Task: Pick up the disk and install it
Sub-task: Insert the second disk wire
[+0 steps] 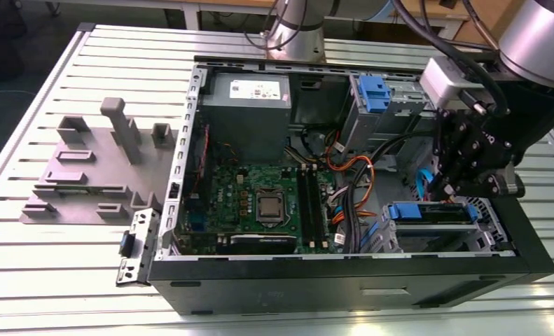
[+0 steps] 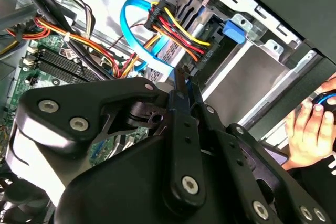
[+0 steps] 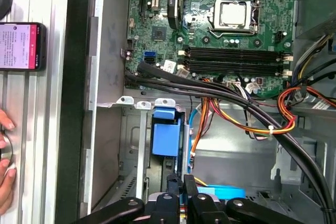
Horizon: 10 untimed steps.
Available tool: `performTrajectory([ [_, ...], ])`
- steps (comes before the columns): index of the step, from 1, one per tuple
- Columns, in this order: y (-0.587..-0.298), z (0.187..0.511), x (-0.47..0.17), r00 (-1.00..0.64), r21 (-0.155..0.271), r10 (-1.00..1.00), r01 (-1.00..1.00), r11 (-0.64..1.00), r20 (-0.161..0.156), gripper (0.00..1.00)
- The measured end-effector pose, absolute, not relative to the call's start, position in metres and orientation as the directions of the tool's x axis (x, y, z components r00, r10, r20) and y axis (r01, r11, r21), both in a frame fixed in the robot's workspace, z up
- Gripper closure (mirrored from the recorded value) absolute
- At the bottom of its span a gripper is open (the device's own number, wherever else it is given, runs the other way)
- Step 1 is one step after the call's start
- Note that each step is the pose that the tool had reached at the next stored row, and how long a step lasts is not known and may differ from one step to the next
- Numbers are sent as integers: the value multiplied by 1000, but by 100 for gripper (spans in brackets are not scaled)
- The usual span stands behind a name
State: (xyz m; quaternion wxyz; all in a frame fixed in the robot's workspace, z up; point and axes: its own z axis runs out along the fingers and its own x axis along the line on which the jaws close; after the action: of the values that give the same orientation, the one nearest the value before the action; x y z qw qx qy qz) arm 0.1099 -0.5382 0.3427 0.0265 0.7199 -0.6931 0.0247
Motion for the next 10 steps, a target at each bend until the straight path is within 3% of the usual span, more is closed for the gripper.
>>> performTrajectory([
  [10, -544, 341, 110, 38, 3, -997, -999, -38, 72, 84],
])
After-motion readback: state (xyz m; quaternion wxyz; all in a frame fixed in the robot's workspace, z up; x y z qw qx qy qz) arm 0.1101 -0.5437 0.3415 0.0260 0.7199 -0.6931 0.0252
